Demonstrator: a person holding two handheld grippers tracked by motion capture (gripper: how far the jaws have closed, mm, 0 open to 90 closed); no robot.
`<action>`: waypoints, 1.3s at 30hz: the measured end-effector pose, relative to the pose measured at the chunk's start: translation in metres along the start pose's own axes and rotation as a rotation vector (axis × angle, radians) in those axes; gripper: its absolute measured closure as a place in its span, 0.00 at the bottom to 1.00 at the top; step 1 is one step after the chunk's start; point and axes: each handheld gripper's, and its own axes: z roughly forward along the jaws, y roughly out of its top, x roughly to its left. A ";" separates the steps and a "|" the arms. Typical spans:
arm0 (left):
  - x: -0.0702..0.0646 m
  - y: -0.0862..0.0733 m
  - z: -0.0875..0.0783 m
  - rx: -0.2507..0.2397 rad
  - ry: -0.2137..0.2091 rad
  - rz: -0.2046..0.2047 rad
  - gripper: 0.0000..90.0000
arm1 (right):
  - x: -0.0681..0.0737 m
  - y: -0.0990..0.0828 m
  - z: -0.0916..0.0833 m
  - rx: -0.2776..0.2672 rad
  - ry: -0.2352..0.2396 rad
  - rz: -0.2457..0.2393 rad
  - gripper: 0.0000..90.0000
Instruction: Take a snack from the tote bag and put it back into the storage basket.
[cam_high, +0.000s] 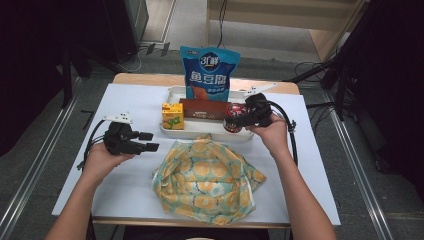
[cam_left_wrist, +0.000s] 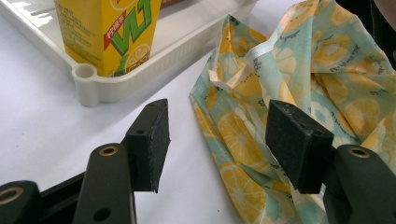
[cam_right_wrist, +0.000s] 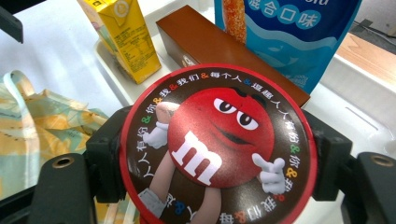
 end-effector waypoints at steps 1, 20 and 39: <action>0.000 0.000 0.000 0.000 -0.001 -0.001 0.45 | 0.000 0.000 0.000 0.000 -0.001 0.003 0.30; 0.001 -0.001 0.001 0.003 -0.004 0.000 0.45 | -0.013 -0.007 0.017 0.025 -0.027 0.029 0.30; 0.000 -0.001 0.001 0.003 -0.006 0.008 0.45 | -0.025 -0.017 0.031 0.053 -0.060 0.060 0.30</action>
